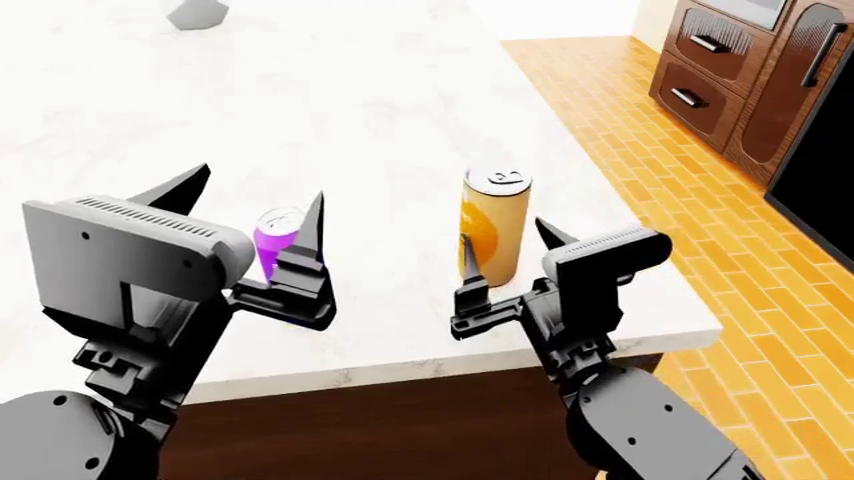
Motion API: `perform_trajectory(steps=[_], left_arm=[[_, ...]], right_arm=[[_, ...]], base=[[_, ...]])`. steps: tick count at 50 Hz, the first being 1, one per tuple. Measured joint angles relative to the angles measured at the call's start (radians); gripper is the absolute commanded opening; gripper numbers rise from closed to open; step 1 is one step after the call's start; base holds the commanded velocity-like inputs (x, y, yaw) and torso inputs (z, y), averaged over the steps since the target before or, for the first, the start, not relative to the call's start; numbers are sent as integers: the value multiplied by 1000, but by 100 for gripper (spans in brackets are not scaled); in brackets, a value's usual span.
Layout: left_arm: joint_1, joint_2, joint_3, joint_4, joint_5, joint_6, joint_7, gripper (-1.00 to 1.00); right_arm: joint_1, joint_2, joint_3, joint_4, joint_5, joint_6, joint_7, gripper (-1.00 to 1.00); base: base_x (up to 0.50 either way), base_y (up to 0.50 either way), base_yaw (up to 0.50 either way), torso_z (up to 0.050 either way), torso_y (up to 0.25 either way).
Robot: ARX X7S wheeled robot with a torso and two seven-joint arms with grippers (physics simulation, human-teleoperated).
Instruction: Move the drinks to the dining counter.
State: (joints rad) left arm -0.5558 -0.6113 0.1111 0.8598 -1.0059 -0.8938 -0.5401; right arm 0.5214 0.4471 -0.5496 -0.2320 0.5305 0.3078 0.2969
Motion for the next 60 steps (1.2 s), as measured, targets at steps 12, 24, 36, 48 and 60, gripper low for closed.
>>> perform_trajectory(steps=[12, 24, 36, 48, 60], left_arm=[[4, -2, 5, -2, 4, 8, 2, 100], [6, -5, 8, -3, 2, 13, 0, 100], [-2, -3, 19, -9, 3, 14, -1, 100], [-9, -3, 26, -14, 5, 14, -4, 100], [-3, -6, 30, -11, 5, 22, -5, 100]], right_arm=[[-7, 2, 0, 1, 1, -1, 3, 100], [-17, 31, 16, -86, 13, 23, 39, 100], [-30, 111, 70, -323, 29, 88, 143, 100], [-43, 151, 108, -430, 39, 115, 205, 100], [-44, 165, 119, -463, 43, 131, 230, 100]], base=[[0, 0, 0, 0, 0], [0, 0, 0, 0, 0], [0, 0, 0, 0, 0], [128, -251, 0, 0, 0], [291, -506, 0, 0, 0]])
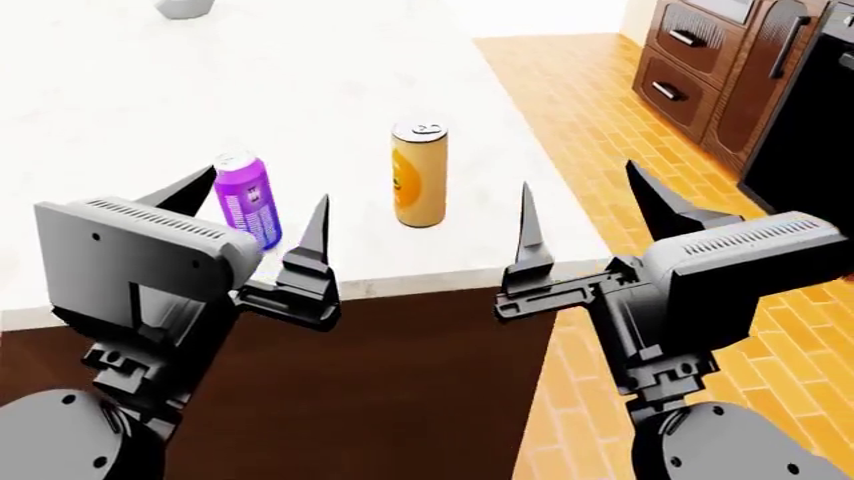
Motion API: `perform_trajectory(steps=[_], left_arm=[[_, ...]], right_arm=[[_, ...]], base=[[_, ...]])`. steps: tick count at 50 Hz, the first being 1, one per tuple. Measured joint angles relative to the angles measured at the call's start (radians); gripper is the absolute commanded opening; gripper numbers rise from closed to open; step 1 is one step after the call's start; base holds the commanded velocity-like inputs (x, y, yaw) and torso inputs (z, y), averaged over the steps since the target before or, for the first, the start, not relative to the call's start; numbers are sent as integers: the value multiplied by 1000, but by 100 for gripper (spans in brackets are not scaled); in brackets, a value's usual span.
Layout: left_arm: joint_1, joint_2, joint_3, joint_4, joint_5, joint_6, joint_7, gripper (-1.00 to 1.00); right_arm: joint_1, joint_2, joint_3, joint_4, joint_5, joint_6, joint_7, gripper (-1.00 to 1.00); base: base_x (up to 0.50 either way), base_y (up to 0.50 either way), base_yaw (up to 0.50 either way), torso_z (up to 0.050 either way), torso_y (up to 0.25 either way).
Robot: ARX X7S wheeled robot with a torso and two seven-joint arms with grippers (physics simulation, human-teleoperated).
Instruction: Move the drinks to the dining counter.
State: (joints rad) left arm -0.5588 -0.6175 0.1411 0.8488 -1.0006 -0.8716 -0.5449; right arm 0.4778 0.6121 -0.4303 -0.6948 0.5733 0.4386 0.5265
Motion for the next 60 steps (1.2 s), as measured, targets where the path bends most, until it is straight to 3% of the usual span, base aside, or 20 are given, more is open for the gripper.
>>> perform_trajectory(steps=[28, 48, 60], left_arm=[[-2, -4, 16, -3, 5, 9, -3, 100], [-1, -10, 24, -5, 8, 16, -3, 100], [0, -12, 30, -4, 9, 19, -6, 100]], right_arm=[[-10, 8, 5, -6, 4, -24, -5, 100], [-8, 8, -1, 0, 6, -27, -7, 100], [-13, 14, 5, 1, 1, -10, 20, 100]], base=[[423, -418, 0, 0, 0], [493, -89, 0, 0, 0], [-28, -161, -500, 0, 0]])
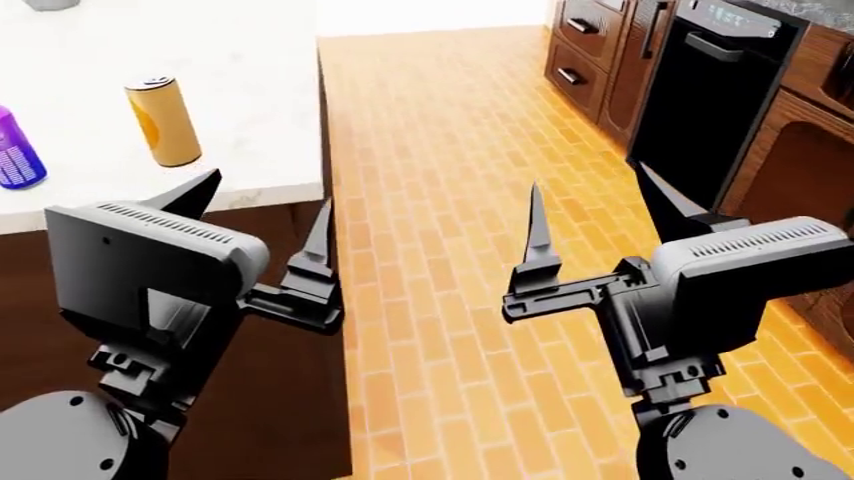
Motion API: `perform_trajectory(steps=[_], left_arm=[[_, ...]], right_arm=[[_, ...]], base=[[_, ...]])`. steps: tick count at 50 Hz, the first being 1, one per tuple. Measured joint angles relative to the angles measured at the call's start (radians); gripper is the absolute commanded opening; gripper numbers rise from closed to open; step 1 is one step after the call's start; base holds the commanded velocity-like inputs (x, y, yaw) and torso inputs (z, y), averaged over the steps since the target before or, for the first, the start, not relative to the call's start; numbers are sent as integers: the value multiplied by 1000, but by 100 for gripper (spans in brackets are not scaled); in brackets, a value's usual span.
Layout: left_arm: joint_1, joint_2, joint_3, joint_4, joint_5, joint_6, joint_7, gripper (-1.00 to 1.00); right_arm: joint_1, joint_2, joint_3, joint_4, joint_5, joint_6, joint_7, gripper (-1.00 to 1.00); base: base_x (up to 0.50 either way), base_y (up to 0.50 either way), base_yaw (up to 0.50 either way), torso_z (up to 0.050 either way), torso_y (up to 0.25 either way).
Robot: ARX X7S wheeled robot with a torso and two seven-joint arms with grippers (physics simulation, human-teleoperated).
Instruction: Move the drinks to the dining counter.
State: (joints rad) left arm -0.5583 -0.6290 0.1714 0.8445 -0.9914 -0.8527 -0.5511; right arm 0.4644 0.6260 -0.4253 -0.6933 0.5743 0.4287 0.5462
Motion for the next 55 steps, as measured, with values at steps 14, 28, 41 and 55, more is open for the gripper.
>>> perform_trajectory(steps=[14, 28, 41, 55], left_arm=[[0, -2, 7, -1, 4, 4, -2, 100], [0, -6, 11, -4, 5, 11, 0, 100], [-1, -9, 15, -8, 7, 17, 1, 100], [-2, -11, 21, -8, 8, 19, -2, 100]], right_arm=[[0, 1, 7, 9, 0, 30, 36, 100], [11, -4, 2, 17, 0, 42, 43, 100], [16, -6, -1, 22, 2, 43, 43, 100], [7, -3, -1, 22, 0, 33, 43, 100]], base=[[-66, -269, -500, 0, 0], [-65, -197, -500, 0, 0], [-17, -39, -500, 0, 0], [-5, -10, -500, 0, 0]])
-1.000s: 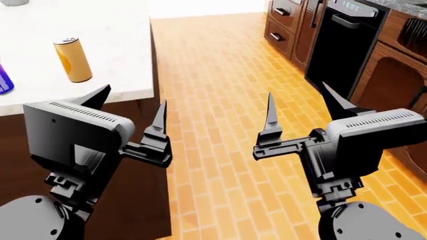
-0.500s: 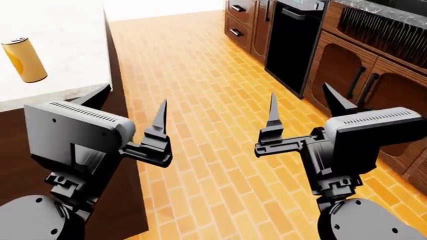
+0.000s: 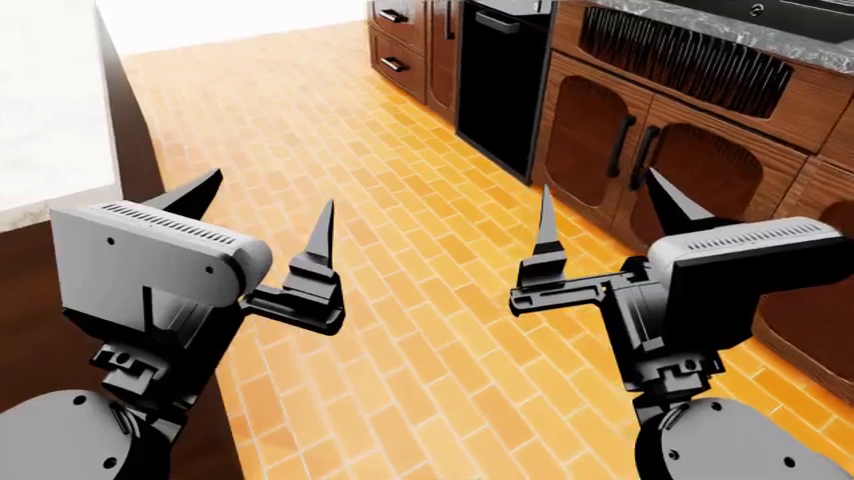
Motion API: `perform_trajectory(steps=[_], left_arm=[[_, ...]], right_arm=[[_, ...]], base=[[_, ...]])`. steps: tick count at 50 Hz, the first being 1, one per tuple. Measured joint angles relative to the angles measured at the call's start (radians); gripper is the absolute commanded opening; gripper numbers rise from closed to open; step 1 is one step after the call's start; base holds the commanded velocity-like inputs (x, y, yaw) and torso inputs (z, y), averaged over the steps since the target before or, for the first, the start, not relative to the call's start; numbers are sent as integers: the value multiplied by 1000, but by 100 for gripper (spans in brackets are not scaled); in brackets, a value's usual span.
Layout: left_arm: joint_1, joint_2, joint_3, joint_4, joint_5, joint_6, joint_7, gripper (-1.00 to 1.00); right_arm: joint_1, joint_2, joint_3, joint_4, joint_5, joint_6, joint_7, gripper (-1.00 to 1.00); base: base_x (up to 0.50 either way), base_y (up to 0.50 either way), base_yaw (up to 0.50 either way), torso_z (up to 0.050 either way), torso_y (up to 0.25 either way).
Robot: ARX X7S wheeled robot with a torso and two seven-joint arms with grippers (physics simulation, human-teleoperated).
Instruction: Move the drinks to the dining counter.
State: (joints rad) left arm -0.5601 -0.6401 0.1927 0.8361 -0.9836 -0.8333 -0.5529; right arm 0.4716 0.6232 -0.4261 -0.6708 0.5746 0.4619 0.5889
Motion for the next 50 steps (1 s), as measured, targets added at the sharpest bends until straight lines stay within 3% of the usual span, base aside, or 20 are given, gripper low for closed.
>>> perform_trajectory(steps=[50], left_arm=[[5, -10, 14, -9, 8, 23, 2, 100]], right_arm=[[19, 6, -37, 2, -26, 4, -15, 100]], base=[[585, 18, -10, 0, 0]])
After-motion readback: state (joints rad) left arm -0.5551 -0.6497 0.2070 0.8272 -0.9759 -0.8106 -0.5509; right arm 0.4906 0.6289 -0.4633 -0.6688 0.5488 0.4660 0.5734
